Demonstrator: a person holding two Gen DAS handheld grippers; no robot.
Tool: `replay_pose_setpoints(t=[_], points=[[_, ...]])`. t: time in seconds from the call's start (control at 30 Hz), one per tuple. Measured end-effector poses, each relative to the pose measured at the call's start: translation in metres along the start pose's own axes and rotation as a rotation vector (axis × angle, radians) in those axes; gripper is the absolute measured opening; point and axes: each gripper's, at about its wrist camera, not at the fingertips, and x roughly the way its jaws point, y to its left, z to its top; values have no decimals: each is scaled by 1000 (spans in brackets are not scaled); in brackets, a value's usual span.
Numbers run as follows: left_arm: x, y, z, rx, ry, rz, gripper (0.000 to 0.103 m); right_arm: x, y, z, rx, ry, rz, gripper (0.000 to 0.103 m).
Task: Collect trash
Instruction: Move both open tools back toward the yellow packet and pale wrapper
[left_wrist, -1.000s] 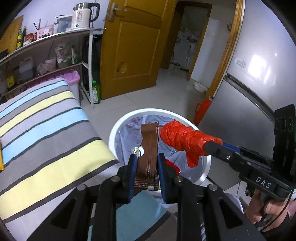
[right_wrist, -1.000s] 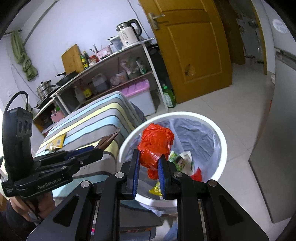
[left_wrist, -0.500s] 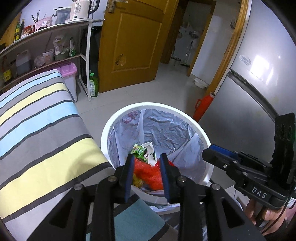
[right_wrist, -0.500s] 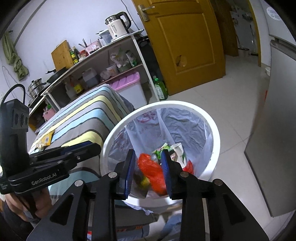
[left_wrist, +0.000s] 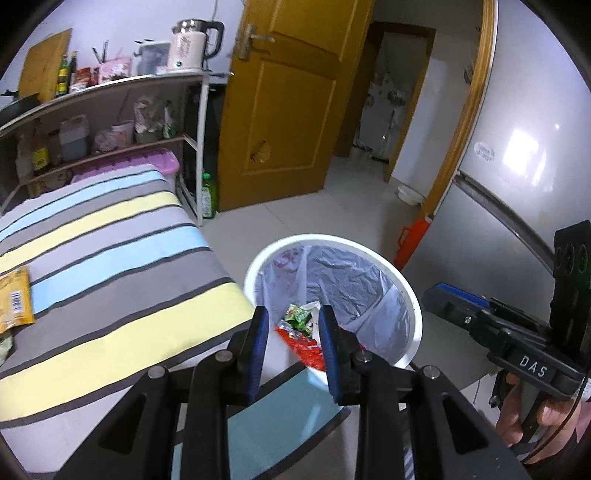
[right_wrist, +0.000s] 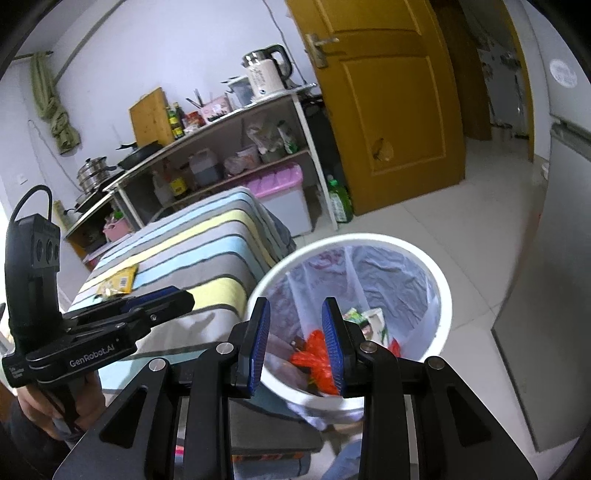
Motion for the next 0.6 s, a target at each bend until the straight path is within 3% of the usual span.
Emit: replay_pose_setpoints(t=[0.6], points=[[-86,63,-28,-96,-125,140,29,-3,99,-4,-164,3,141,35]])
